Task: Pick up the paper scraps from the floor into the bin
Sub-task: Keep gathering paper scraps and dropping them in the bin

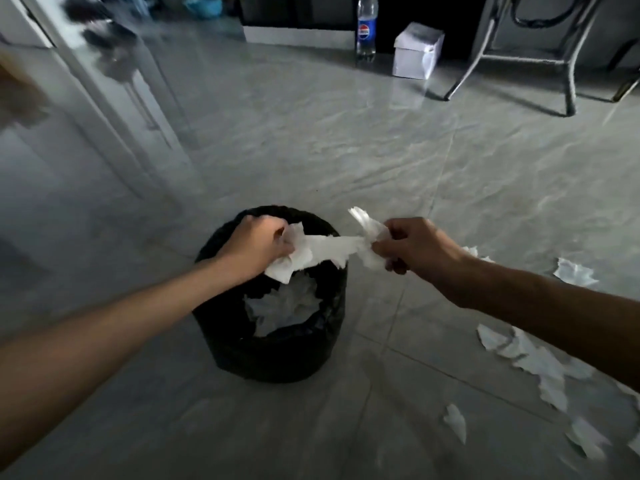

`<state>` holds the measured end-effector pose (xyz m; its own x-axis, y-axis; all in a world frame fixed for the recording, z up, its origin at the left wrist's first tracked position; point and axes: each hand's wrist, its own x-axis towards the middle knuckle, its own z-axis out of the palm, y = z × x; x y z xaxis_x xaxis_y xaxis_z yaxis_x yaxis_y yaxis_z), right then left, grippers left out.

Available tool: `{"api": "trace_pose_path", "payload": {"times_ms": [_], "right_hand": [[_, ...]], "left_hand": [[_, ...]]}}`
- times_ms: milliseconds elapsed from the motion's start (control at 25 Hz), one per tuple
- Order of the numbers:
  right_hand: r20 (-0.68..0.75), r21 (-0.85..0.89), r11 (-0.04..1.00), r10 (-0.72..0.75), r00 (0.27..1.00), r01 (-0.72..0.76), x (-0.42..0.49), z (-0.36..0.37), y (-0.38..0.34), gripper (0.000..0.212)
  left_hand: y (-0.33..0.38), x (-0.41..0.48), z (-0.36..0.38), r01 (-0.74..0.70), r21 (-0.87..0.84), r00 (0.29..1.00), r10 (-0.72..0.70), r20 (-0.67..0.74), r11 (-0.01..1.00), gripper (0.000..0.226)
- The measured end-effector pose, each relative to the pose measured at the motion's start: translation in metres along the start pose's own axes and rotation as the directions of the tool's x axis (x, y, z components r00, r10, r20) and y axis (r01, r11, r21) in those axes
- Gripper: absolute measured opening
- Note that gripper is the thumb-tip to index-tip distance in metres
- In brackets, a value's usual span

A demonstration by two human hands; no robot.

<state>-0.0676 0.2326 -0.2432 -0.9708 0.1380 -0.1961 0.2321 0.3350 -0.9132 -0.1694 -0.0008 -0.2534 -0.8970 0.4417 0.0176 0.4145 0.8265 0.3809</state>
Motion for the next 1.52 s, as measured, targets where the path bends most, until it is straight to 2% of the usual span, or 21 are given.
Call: {"api": "trace_pose_path", "payload": {"times_ms": [80,120,160,200,240,320,360,440,560,640,720,800,840,920,1080,1160,1240,1320,1360,1440,1520], "right_hand": [[-0.010,0.021,1.000,0.022,1.000,-0.022,0.013,0.026,-0.008,0.007],[-0.002,0.013,0.999,0.047,0.999,-0.047,0.017,0.038,-0.009,0.009],[0.019,0.006,0.997,0.078,0.997,-0.079,0.020,0.049,-0.008,0.011],[0.058,0.015,0.994,0.109,0.992,-0.110,0.021,0.057,-0.008,0.012],[0.113,0.057,0.988,0.134,0.985,-0.141,0.022,0.064,-0.008,0.014],[0.229,0.218,0.957,0.143,0.963,-0.193,0.022,0.070,-0.010,0.025],[0.257,0.281,0.940,0.121,0.959,-0.194,0.023,0.070,-0.009,0.030],[0.235,0.281,0.950,0.068,0.970,-0.135,0.021,0.060,-0.003,0.033],[0.104,0.048,0.999,-0.001,0.995,-0.004,0.014,0.028,0.031,0.020],[0.103,-0.202,0.979,0.023,0.994,-0.002,-0.003,0.005,0.072,0.014],[0.182,-0.486,0.874,0.128,0.975,-0.024,-0.028,-0.007,0.126,0.021],[0.279,-0.693,0.720,0.309,0.909,-0.032,-0.061,-0.010,0.179,0.037],[0.309,-0.751,0.660,0.372,0.875,-0.015,-0.076,-0.009,0.200,0.045],[0.337,-0.806,0.588,0.358,0.871,0.069,-0.098,-0.006,0.230,0.049],[0.395,-0.741,0.653,0.235,0.888,0.156,-0.101,-0.006,0.256,0.022],[0.326,-0.706,0.704,0.222,0.919,0.080,-0.091,-0.021,0.263,0.016],[0.087,-0.681,0.727,0.191,0.978,-0.081,-0.071,-0.051,0.268,0.015],[-0.164,-0.620,0.744,0.186,0.969,-0.248,-0.048,-0.085,0.274,0.028],[-0.230,-0.594,0.749,0.192,0.954,-0.294,-0.038,-0.098,0.279,0.034],[-0.247,-0.580,0.740,0.239,0.939,-0.342,-0.024,-0.107,0.288,0.037],[-0.232,-0.583,0.738,0.250,0.940,-0.340,-0.018,-0.100,0.293,0.026]], "left_hand": [[-0.031,-0.014,0.004,0.091,0.111,0.972,-0.112,0.205,0.990,0.025],[-0.043,-0.021,0.007,0.127,0.169,0.934,-0.175,0.310,0.977,0.017],[-0.050,-0.027,0.010,0.154,0.201,0.901,-0.220,0.374,0.968,0.006],[-0.054,-0.031,0.012,0.190,0.200,0.885,-0.256,0.388,0.961,0.013],[-0.055,-0.031,0.012,0.228,0.172,0.893,-0.276,0.355,0.958,0.024],[-0.049,-0.025,0.009,0.250,0.092,0.947,-0.263,0.184,0.964,0.033],[-0.043,-0.021,0.007,0.246,0.062,0.963,-0.251,0.095,0.967,0.033],[-0.028,-0.015,0.009,0.219,0.018,0.976,-0.219,-0.005,0.976,0.032],[0.008,-0.011,0.018,0.071,-0.022,0.997,-0.072,-0.034,0.997,0.028],[0.036,-0.009,0.028,-0.138,0.020,0.989,0.139,-0.057,0.990,0.026],[0.064,-0.004,0.043,-0.350,0.070,0.935,0.353,-0.034,0.934,0.025],[0.091,0.003,0.065,-0.448,0.056,0.894,0.447,0.034,0.892,0.025],[0.102,0.006,0.078,-0.464,0.035,0.884,0.460,0.085,0.885,0.026],[0.117,0.013,0.108,-0.449,-0.001,0.873,0.439,0.213,0.894,0.027],[0.124,0.039,0.165,-0.261,-0.001,0.868,0.235,0.438,0.965,0.031],[0.129,0.056,0.189,-0.203,-0.017,0.865,0.188,0.465,0.979,0.034],[0.132,0.071,0.213,-0.220,0.029,0.890,0.188,0.416,0.975,0.036],[0.132,0.082,0.235,-0.214,0.112,0.906,0.154,0.394,0.970,0.041],[0.134,0.087,0.246,-0.194,0.139,0.908,0.124,0.401,0.971,0.045],[0.141,0.098,0.264,-0.167,0.146,0.912,0.097,0.399,0.975,0.052],[0.153,0.113,0.278,-0.183,0.139,0.923,0.122,0.365,0.973,0.058]]}}
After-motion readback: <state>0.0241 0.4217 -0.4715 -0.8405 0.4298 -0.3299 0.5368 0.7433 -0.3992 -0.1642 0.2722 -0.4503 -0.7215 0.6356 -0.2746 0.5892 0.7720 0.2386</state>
